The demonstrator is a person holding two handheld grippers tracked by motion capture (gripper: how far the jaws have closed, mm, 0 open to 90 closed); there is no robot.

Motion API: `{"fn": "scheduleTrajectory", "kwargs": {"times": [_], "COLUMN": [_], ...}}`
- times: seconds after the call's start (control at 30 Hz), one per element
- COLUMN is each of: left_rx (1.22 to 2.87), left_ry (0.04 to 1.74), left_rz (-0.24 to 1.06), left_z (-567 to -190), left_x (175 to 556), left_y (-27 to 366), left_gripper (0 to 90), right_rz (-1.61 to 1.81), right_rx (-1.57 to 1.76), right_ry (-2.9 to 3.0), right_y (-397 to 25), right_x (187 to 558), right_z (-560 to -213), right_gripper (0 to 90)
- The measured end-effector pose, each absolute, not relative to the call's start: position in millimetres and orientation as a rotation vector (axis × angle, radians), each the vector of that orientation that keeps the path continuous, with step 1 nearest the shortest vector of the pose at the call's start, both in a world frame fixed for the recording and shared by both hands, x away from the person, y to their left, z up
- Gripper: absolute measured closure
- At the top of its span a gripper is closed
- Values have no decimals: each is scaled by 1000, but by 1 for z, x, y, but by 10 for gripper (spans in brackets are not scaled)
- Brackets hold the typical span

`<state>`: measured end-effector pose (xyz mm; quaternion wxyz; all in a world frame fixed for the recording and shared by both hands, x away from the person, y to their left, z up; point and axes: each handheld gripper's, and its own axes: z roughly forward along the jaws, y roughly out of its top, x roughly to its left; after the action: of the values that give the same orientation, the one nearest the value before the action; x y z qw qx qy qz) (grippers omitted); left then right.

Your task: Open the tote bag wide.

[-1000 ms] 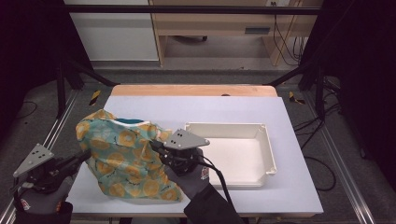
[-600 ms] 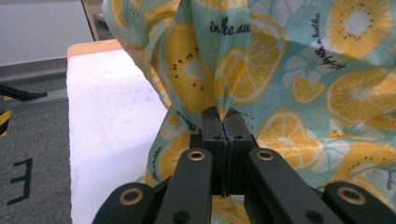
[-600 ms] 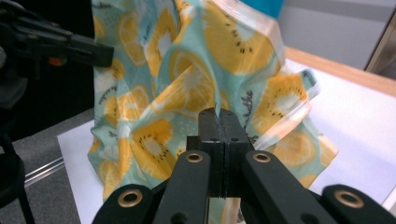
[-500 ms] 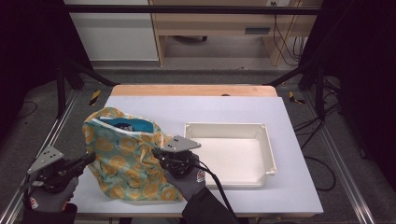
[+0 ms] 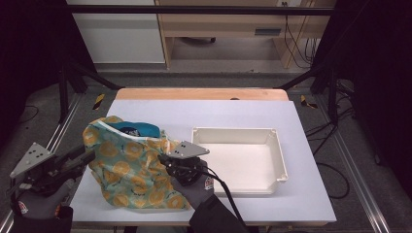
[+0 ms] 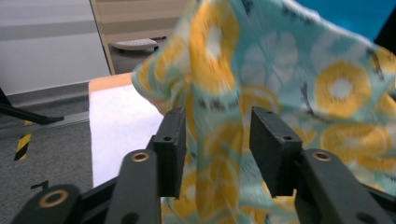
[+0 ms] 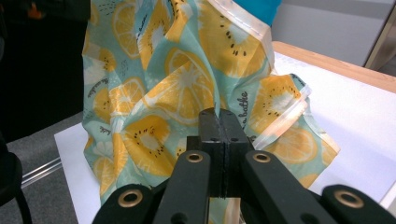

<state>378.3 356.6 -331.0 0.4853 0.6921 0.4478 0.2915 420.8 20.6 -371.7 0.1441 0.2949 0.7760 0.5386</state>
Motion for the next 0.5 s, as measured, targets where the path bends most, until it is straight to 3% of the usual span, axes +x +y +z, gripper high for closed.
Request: {"fn": "scheduleTrajectory", "kwargs": {"times": [0.23, 0.5], "left_rx": [1666, 1677], "left_ry": [1084, 1079], "left_rz": [702, 703], "left_z": [-319, -319], "left_x": [392, 394], "left_y": [358, 356], "left_gripper": [569, 797], "right_rz": [1562, 1561], "right_rx": [855, 856], "right_ry": [2229, 2226], "right_y": [20, 20], "right_x": [421, 422], "right_z": [-371, -371], "right_gripper": [900, 900]}}
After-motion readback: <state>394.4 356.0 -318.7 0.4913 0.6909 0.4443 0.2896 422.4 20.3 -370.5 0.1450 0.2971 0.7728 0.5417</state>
